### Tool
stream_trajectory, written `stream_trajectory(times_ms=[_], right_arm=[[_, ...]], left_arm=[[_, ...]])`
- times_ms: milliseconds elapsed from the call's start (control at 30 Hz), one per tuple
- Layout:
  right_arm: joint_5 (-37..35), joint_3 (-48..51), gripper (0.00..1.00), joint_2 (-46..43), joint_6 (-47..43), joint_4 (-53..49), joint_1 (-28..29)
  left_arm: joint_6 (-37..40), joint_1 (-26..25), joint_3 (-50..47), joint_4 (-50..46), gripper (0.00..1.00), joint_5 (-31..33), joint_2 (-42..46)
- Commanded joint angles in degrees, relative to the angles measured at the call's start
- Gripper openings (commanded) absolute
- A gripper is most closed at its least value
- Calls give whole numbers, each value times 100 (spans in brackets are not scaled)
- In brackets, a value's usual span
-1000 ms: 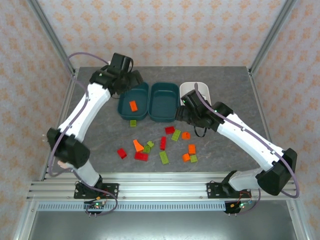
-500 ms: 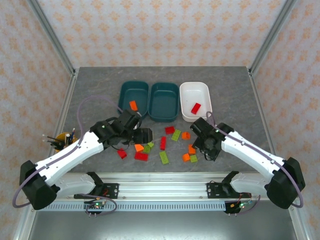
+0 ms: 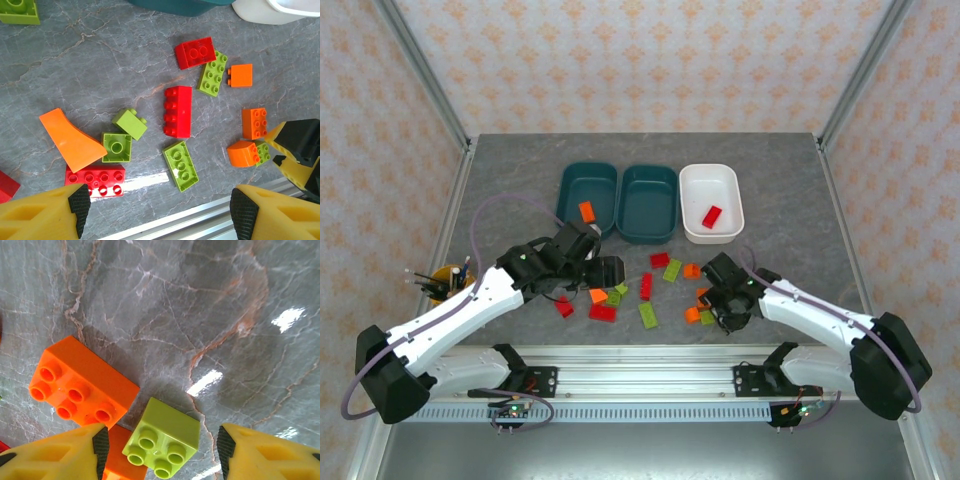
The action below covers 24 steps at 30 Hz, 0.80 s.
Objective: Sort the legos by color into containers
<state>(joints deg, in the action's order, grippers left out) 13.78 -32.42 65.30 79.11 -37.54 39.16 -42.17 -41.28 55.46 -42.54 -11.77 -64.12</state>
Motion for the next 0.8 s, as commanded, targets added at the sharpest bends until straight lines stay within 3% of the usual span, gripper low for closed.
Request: stream_trajectory(times_ms=[0, 367, 767], right_arm=[[109, 146, 60, -46, 238, 264, -13], [239, 308, 55, -4, 402, 400, -13], [133, -177, 54, -267, 147, -310, 56]], left_arm=[[-72, -29, 88, 58, 77, 122, 3], [2, -67, -119, 514, 77, -326, 234], [-28, -109, -372, 606, 77, -493, 532]])
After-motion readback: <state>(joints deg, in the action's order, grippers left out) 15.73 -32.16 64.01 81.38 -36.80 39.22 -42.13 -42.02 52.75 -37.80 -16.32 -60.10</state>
